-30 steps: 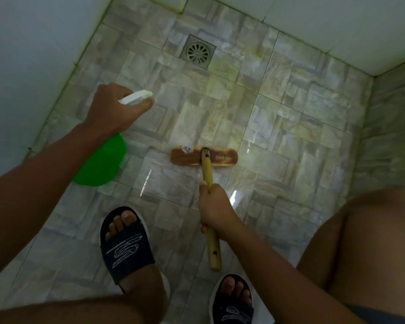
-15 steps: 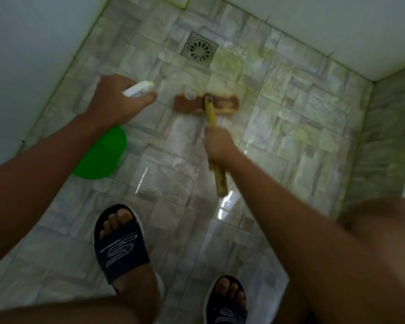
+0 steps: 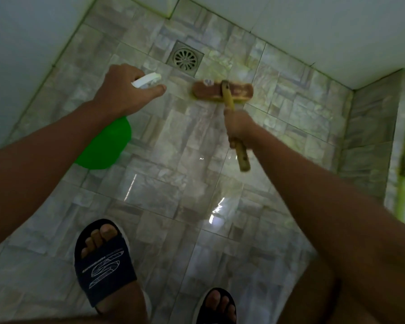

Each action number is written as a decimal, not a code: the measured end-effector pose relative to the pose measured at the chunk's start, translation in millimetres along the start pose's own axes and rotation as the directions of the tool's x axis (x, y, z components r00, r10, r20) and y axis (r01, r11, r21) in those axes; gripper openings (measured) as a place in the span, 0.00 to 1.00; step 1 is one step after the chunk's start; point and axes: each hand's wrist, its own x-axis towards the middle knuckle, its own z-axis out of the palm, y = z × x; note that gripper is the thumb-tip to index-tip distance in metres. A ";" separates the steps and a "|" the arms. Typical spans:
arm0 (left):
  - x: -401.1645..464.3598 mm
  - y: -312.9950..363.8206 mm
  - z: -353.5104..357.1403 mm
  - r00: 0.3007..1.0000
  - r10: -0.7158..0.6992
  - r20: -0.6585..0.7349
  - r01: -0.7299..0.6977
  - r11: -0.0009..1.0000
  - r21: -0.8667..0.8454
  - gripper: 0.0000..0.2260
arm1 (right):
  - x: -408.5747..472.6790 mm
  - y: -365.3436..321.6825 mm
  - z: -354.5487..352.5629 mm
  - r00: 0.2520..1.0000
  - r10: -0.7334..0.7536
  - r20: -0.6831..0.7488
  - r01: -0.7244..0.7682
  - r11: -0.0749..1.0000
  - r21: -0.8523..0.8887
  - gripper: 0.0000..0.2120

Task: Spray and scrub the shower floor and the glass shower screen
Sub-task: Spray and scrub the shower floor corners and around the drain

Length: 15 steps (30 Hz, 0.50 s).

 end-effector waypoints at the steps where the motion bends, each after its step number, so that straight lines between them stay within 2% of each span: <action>1: 2.0 2.8 1.3 1.000 0.012 -0.002 -0.012 1.000 -0.004 0.27 | 8.7 -10.9 -7.5 1.000 0.010 0.017 -0.010 1.000 0.027 0.16; 4: 9.7 10.6 7.9 1.000 0.016 0.001 -0.016 1.000 -0.016 0.27 | 5.6 -11.5 -16.9 0.998 0.020 0.065 -0.022 0.999 0.025 0.13; 9: 23.1 17.9 19.1 0.998 -0.062 0.016 0.061 0.997 0.038 0.26 | -27.2 49.4 -9.4 0.990 0.102 0.101 -0.096 0.994 -0.056 0.20; 15: 34.7 33.6 20.3 0.993 -0.119 0.002 0.119 0.992 0.028 0.26 | -21.0 43.3 -22.4 0.988 0.102 0.119 -0.096 0.994 -0.055 0.20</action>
